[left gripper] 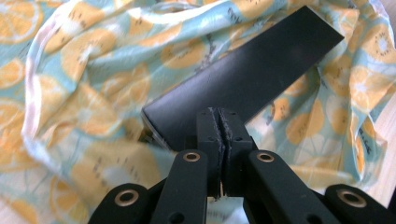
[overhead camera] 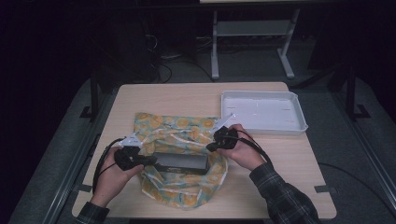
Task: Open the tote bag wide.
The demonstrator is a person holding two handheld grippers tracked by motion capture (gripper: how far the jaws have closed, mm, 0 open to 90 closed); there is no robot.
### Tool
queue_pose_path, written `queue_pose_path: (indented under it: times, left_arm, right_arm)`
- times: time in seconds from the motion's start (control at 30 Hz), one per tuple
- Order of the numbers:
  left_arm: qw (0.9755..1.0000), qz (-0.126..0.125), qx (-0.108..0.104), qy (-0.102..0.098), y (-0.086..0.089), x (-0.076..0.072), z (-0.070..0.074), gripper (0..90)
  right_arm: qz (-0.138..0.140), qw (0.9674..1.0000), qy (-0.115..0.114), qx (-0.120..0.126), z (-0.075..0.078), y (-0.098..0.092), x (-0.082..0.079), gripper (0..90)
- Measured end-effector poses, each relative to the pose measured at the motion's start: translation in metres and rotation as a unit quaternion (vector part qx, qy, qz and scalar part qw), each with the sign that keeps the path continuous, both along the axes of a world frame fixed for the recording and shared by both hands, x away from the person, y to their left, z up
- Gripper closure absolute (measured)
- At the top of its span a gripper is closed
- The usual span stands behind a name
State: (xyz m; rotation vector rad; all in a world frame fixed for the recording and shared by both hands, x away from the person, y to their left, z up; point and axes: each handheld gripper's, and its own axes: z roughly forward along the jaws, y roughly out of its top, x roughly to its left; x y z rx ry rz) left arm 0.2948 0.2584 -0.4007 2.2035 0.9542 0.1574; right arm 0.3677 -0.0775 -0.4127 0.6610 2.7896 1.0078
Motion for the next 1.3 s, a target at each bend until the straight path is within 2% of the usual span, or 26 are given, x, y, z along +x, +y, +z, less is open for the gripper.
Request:
queue_pose_path:
  times: [0.07,0.27,0.43,0.47,0.5,0.63,0.97,1.1,1.2,1.3]
  left_arm:
    - [1.0000,0.002,0.005,0.001,0.005,-0.004,-0.001,87.9]
    - [0.9995,0.009,0.020,0.022,0.013,-0.015,-0.015,87.9]
    - [0.9982,0.003,0.051,0.033,0.013,-0.015,-0.027,87.8]
    - [0.9978,0.003,0.057,0.034,0.012,-0.014,-0.029,87.8]
    - [0.9973,0.002,0.065,0.034,0.011,-0.014,-0.031,87.7]
    - [0.9957,0.003,0.083,0.042,0.011,-0.012,-0.038,87.7]
    - [0.9953,0.002,0.084,0.048,0.012,-0.009,-0.047,87.9]
    - [0.9953,0.001,0.084,0.049,0.013,-0.009,-0.047,88.1]
    - [0.9953,0.001,0.084,0.048,0.012,-0.009,-0.047,88.0]
    - [0.9953,0.000,0.084,0.048,0.013,-0.009,-0.047,87.9]
  right_arm:
    - [-0.004,1.0000,0.003,-0.003,0.000,-0.001,0.001,90.0]
    - [-0.006,1.0000,0.004,-0.006,-0.004,0.000,0.002,90.0]
    - [-0.009,0.9998,0.003,-0.018,-0.012,-0.001,0.004,90.0]
    - [-0.013,0.9997,0.011,-0.017,-0.014,-0.001,0.004,90.0]
    - [-0.009,0.9997,0.007,-0.024,-0.018,-0.001,0.005,90.0]
    - [-0.011,0.9993,0.016,-0.032,-0.029,0.003,0.006,90.0]
    - [-0.005,0.9983,0.016,-0.056,-0.041,0.007,0.006,89.5]
    - [-0.007,0.9984,0.018,-0.053,-0.041,0.005,0.006,85.2]
    - [-0.012,0.9992,0.022,-0.032,-0.038,0.001,0.007,75.6]
    - [-0.024,0.9994,0.025,-0.005,-0.028,-0.004,0.005,67.8]
